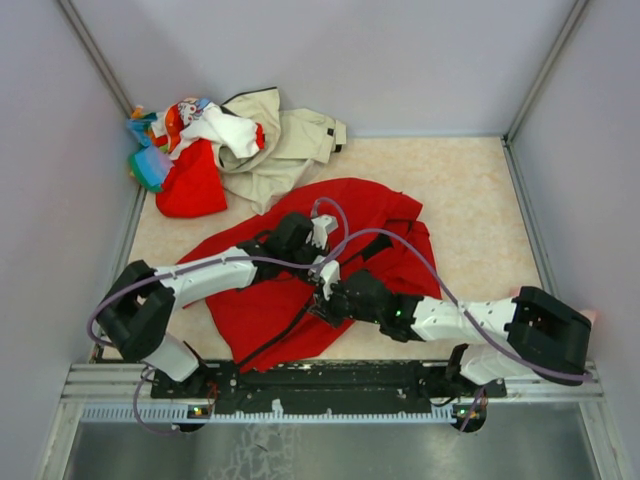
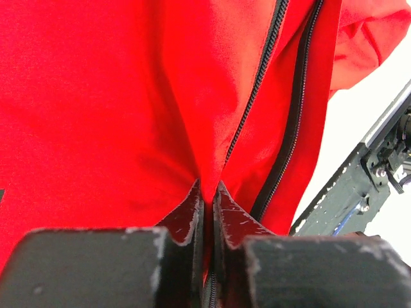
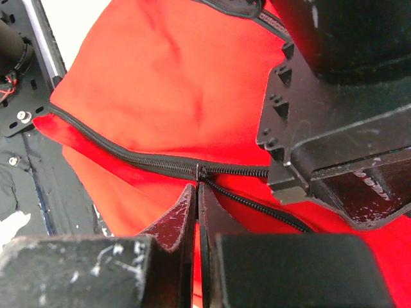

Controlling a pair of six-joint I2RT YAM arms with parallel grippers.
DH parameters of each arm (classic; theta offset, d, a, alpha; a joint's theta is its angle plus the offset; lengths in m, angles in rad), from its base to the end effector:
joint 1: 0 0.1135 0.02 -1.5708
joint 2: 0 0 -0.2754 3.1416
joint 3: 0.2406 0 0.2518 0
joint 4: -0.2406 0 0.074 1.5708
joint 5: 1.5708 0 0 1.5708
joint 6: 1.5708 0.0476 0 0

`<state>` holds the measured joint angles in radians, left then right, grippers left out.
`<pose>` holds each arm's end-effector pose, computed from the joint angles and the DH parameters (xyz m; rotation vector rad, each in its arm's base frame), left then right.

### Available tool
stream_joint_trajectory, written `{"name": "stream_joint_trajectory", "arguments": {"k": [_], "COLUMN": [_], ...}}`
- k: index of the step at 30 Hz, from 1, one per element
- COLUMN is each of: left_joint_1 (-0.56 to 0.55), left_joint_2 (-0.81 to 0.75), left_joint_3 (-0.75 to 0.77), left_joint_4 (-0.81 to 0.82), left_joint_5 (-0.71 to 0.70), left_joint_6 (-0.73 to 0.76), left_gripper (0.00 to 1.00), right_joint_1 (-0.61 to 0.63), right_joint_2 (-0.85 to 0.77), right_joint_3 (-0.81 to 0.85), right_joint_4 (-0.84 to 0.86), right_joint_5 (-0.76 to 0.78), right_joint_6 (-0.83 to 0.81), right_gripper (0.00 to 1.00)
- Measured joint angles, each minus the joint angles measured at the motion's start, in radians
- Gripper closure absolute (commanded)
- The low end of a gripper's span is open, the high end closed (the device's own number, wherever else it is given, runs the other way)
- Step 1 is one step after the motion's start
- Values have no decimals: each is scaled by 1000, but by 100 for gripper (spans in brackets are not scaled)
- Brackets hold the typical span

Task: Zip up the jacket
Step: Adjust the zipper on the jacket, then zip the zipper on the jacket.

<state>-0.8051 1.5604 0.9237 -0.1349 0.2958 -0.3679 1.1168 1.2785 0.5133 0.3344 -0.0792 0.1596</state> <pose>0.2222 -0.2512 0.2084 0.6921 2.3937 -0.8898 0.1146 0.2433 0.2004 -1.0218 1.8528 0.8750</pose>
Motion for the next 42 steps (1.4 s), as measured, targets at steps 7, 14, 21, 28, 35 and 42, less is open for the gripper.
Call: {"name": "stream_joint_trajectory", "arguments": {"k": [7, 14, 21, 28, 35, 42], "left_joint_1": [3, 23, 24, 23, 23, 23], "left_joint_2": [-117, -457, -679, -734, -674, -640], "left_joint_3": [-20, -157, -251, -274, -274, -274], "left_joint_4": [5, -8, -77, -93, -77, -82], "left_joint_5": [-92, -211, -226, -146, -63, -35], "left_joint_6": [-5, -44, -63, -65, -69, -70], "left_gripper": [47, 36, 34, 36, 49, 78], "right_joint_1": [11, 13, 13, 13, 13, 13], "right_joint_2": [-57, -129, -233, -256, -228, -222], "right_joint_3": [0, 0, 26, 85, 110, 117], "right_joint_4": [-48, -93, -151, -174, -178, -183], "right_joint_5": [67, 108, 172, 190, 182, 182], "right_joint_6": [-2, -10, -28, -38, -45, -57], "right_gripper": [100, 100, 100, 100, 100, 100]}}
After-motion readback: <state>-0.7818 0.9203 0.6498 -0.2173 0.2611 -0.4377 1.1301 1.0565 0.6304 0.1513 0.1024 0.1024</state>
